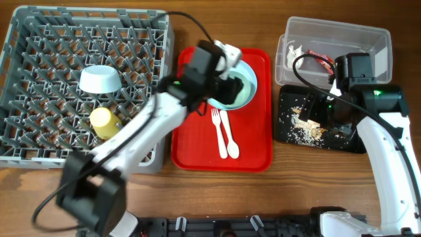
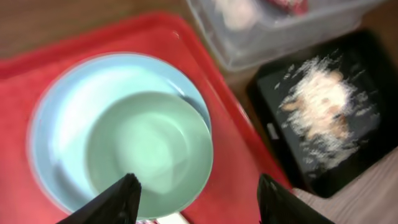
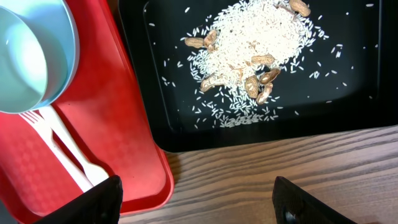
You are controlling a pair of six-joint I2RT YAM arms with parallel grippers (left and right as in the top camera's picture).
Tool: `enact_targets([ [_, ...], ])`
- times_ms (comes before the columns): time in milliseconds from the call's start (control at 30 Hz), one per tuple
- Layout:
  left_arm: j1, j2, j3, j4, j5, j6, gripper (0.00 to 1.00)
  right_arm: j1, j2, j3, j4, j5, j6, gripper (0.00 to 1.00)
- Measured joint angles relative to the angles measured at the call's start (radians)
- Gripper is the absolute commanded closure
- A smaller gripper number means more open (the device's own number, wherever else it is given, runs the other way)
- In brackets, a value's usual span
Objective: Sort waste into correct bins and load items into the dishwasher rack
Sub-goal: 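Reach the left gripper back to the tray and grasp the green bowl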
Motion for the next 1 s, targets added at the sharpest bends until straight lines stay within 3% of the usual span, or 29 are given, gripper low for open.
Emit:
enact_targets([
  [267,-0.048,0.196,0.000,0.027,-0.030,0.000,0.45,0.000,0.000,0.000,0.000,0.000,-0.008,0.22],
  [400,-0.048,0.255,0.000,0.022,-0.032,0.001,0.59,0.000,0.000,0.000,0.000,0.000,-0.008,0.22],
  [567,-0.048,0.268,0.000,0.013,-0.042,-0.003,0.90,0.000,0.000,0.000,-0.001,0.000,-0.008,0.22],
  [633,-0.048,0.268,0.000,0.017,-0.055,0.012,0.96,0.000,0.000,0.000,-0.003,0.000,-0.008,0.22],
  [1000,-0.048,0.230,0.007,0.010,-0.099,0.019,0.96,0.000,0.000,0.000,-0.008,0.000,-0.008,0.22],
])
